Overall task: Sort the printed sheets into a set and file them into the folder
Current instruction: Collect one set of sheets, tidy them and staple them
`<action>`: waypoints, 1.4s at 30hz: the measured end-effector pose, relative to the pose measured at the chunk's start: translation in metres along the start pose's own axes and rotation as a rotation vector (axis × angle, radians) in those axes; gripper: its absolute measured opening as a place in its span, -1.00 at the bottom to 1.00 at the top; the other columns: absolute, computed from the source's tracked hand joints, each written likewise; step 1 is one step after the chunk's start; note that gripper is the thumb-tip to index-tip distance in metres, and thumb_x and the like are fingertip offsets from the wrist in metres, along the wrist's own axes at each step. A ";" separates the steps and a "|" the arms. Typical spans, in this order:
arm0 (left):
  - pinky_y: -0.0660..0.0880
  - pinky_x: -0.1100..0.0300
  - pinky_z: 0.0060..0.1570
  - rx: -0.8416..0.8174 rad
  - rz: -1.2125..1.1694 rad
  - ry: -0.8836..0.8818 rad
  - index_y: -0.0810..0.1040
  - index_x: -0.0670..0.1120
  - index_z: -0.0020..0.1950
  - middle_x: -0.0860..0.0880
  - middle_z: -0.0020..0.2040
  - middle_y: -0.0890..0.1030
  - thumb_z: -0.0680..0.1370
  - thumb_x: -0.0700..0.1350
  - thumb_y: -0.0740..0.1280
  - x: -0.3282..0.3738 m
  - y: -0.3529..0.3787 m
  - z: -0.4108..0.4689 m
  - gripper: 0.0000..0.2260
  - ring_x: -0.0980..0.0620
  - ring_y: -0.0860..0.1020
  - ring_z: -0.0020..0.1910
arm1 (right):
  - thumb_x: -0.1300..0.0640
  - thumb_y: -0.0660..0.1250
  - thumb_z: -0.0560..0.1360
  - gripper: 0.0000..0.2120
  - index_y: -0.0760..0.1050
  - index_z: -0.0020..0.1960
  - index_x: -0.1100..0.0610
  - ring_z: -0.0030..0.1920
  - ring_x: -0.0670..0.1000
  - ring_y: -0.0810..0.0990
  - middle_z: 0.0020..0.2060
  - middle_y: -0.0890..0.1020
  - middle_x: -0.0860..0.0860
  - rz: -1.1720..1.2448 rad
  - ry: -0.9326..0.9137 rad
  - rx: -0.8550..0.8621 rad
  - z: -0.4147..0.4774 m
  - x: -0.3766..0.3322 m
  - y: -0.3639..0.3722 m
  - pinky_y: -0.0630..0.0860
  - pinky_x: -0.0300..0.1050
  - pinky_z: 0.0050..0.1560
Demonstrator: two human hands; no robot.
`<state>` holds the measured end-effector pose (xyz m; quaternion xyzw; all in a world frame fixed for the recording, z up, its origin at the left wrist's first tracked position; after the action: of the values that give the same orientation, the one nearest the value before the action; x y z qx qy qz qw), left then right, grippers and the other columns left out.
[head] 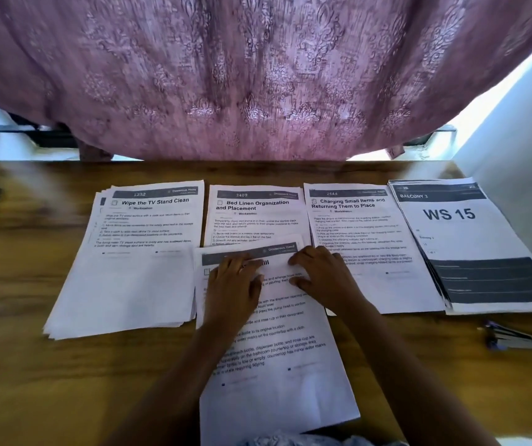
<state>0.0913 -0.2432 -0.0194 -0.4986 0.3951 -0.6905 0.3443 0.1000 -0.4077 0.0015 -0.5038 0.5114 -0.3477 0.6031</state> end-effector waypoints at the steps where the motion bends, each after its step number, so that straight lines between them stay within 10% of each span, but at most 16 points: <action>1: 0.42 -0.07 0.22 0.022 -0.008 -0.002 0.60 0.00 0.19 -0.02 0.21 0.57 0.50 -0.08 0.40 -0.003 0.003 -0.002 -0.74 -0.08 0.48 0.24 | -0.06 0.30 0.52 -0.60 0.42 0.32 0.01 0.27 0.02 0.41 0.27 0.48 -0.05 -0.009 0.001 -0.008 0.003 0.001 0.000 0.32 -0.01 0.22; 9: 0.30 0.02 0.27 0.061 -0.050 0.006 0.59 0.02 0.21 0.02 0.23 0.54 0.51 -0.05 0.39 -0.008 0.005 -0.001 -0.73 -0.02 0.41 0.28 | -0.09 0.30 0.52 -0.28 0.04 0.53 0.10 0.48 0.03 0.22 0.46 0.30 0.04 0.168 0.047 -0.026 0.016 0.001 0.017 0.10 0.05 0.48; 14: 0.21 0.15 0.21 0.060 -0.120 -0.018 0.58 0.03 0.21 0.07 0.23 0.53 0.52 -0.03 0.39 -0.014 0.005 0.001 -0.74 0.02 0.40 0.25 | -0.12 0.43 0.42 -0.35 0.26 0.40 0.02 0.07 0.00 0.56 0.07 0.59 -0.03 0.521 0.376 0.248 -0.009 0.008 -0.002 0.51 -0.06 0.09; 19: 0.29 0.08 0.26 0.056 -0.154 -0.013 0.58 0.03 0.18 0.07 0.23 0.53 0.52 -0.02 0.38 -0.015 0.006 0.000 -0.76 0.01 0.41 0.26 | 0.07 0.48 0.41 -0.42 0.29 0.34 0.02 -0.04 -0.03 0.57 -0.02 0.58 -0.02 0.909 0.552 0.221 -0.006 0.022 0.009 0.42 -0.38 -0.25; 22: 0.31 -0.09 0.35 0.047 -0.218 -0.045 0.48 0.06 0.31 0.04 0.33 0.47 0.54 0.19 0.19 -0.017 0.006 -0.001 -0.60 0.03 0.36 0.35 | 0.18 0.40 0.48 -0.66 0.46 0.23 0.04 -0.05 0.01 0.64 -0.03 0.66 0.03 0.706 0.380 0.322 0.001 0.012 -0.003 0.50 -0.29 -0.15; 26: 0.07 0.17 0.43 0.086 -0.491 -0.007 0.09 0.17 0.53 0.13 0.54 0.16 0.57 0.30 0.03 -0.011 -0.003 -0.001 -0.45 0.15 0.11 0.52 | 0.15 0.36 0.47 -0.76 0.60 0.13 0.05 0.10 0.02 0.63 0.06 0.67 0.01 -0.075 -0.289 0.355 -0.004 -0.037 0.001 0.49 0.13 0.23; 29: 0.13 0.07 0.46 0.032 -0.430 0.066 0.18 0.15 0.51 0.15 0.51 0.19 0.59 0.28 0.03 -0.010 0.002 0.000 -0.49 0.12 0.12 0.52 | -0.02 0.18 0.50 -0.68 0.61 0.11 0.05 0.21 0.01 0.57 0.10 0.66 -0.01 -0.047 -0.479 0.246 -0.020 -0.045 0.024 0.29 0.25 0.32; 33: 0.16 -0.06 0.48 -0.062 -0.106 0.149 0.36 0.02 0.46 0.04 0.48 0.33 0.60 0.23 -0.04 -0.010 0.020 0.002 -0.47 0.07 0.16 0.51 | 0.01 0.17 0.53 -0.68 0.61 0.07 0.15 0.01 0.05 0.66 0.02 0.68 0.05 0.297 -0.129 0.401 -0.007 -0.014 -0.002 0.36 0.03 0.32; 39: -0.02 0.16 0.46 -0.084 -0.098 0.113 0.35 0.03 0.46 0.05 0.48 0.32 0.56 0.18 -0.01 -0.009 0.017 0.001 -0.47 0.07 0.18 0.51 | -0.08 0.17 0.58 -0.47 0.20 0.49 0.11 0.48 -0.01 0.22 0.45 0.34 0.05 -0.024 -0.004 0.026 0.014 0.004 0.019 -0.02 -0.02 0.49; 42: 0.01 0.13 0.49 -0.110 -0.094 0.107 0.34 0.04 0.47 0.07 0.49 0.31 0.56 0.18 -0.02 -0.011 0.020 0.002 -0.47 0.07 0.17 0.52 | -0.05 0.25 0.54 -0.49 0.26 0.44 0.05 0.29 0.10 0.46 0.25 0.53 0.09 0.025 0.053 0.127 0.009 -0.005 0.005 0.30 -0.04 0.30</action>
<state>0.0979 -0.2430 -0.0413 -0.4970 0.4266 -0.7088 0.2618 0.1073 -0.3998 -0.0022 -0.4490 0.5102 -0.3850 0.6244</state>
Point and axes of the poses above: each hand's wrist, its own z-axis towards the middle knuckle, its own y-axis out of the palm, x = y × z, the point moved 7 cm from there along z, towards the middle knuckle
